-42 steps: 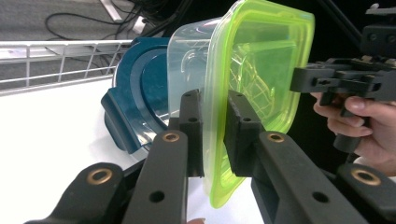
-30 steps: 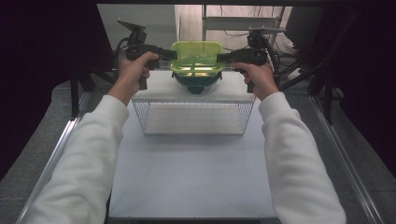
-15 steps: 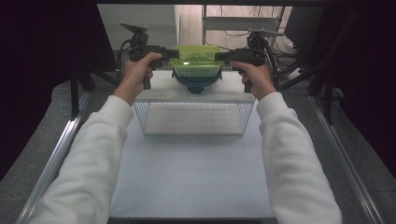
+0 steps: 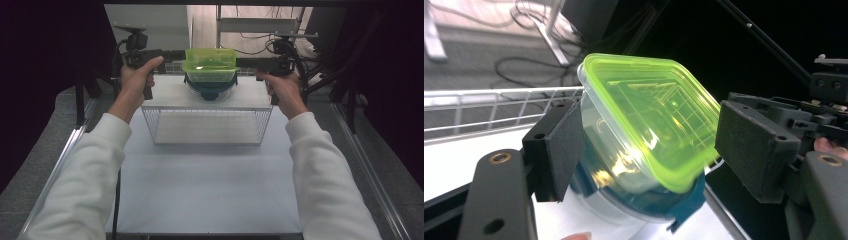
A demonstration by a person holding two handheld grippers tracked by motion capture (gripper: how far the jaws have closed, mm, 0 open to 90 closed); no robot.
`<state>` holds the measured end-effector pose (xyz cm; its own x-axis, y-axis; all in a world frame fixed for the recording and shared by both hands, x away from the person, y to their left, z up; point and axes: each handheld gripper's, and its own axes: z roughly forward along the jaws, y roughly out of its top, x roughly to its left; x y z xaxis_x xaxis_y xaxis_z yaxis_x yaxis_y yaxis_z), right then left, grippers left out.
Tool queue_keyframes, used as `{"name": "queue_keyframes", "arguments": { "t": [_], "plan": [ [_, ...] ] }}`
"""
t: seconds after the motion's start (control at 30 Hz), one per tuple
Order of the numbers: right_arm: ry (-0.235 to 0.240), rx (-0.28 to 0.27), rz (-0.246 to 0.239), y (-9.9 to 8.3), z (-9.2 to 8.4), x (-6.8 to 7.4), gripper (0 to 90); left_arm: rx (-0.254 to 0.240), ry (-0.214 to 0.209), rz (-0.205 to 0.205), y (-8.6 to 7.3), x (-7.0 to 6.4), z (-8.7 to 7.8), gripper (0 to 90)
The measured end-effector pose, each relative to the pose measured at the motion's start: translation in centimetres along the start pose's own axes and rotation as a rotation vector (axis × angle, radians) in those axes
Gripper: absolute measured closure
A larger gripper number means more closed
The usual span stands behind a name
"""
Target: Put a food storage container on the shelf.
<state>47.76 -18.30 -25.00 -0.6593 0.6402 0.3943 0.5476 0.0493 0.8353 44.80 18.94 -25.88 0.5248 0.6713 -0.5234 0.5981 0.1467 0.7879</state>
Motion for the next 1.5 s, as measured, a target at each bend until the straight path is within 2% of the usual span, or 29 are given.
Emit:
{"name": "queue_keyframes", "arguments": {
  "t": [0.13, 0.33, 0.5, 0.63, 0.77, 0.83, 1.0, 1.1, 1.13, 1.3, 1.4, 1.5],
  "plan": [
    [-0.008, 0.014, -0.064, -1.1, -1.2, 0.7, 22.8, 0.016, -0.004, 0.059, -1.4, -1.0, -1.1, 25.7],
    [-0.025, 0.023, -0.114, -3.1, -3.2, 1.2, 22.1, 0.024, 0.013, 0.118, -4.0, -2.0, -2.7, 25.9],
    [-0.022, 0.04, -0.16, -5.6, -5.1, 2.0, 22.1, 0.045, 0.052, 0.183, -7.8, -2.7, -4.1, 26.7],
    [-0.035, 0.067, -0.22, -8.9, -7.0, 2.8, 22.1, 0.056, 0.064, 0.218, -11.0, -2.9, -5.4, 26.7],
    [-0.052, 0.075, -0.242, -11.7, -8.2, 2.7, 22.1, 0.071, 0.043, 0.208, -14.6, -2.9, -6.3, 26.8],
    [-0.066, 0.088, -0.245, -13.3, -8.6, 2.3, 22.1, 0.093, 0.054, 0.216, -16.2, -2.6, -6.4, 26.9],
    [-0.072, 0.113, -0.206, -17.3, -8.8, 0.8, 22.5, 0.138, 0.074, 0.212, -19.8, -1.8, -5.5, 27.0],
    [-0.086, 0.143, -0.196, -19.1, -8.5, 0.1, 22.9, 0.18, 0.092, 0.227, -22.0, -1.1, -4.7, 26.8],
    [-0.086, 0.17, -0.189, -20.1, -8.3, -0.1, 23.0, 0.189, 0.094, 0.226, -22.5, -1.0, -4.5, 26.4],
    [-0.088, 0.21, -0.17, -22.4, -7.8, -0.8, 23.4, 0.207, 0.092, 0.182, -24.4, 0.0, -4.0, 26.6],
    [-0.09, 0.211, -0.166, -22.6, -7.7, -1.0, 23.4, 0.219, 0.122, 0.19, -24.8, 0.2, -3.9, 26.4],
    [-0.091, 0.198, -0.168, -22.5, -8.0, -1.0, 23.5, 0.216, 0.118, 0.183, -24.9, 0.4, -4.0, 26.5]
  ]
}}
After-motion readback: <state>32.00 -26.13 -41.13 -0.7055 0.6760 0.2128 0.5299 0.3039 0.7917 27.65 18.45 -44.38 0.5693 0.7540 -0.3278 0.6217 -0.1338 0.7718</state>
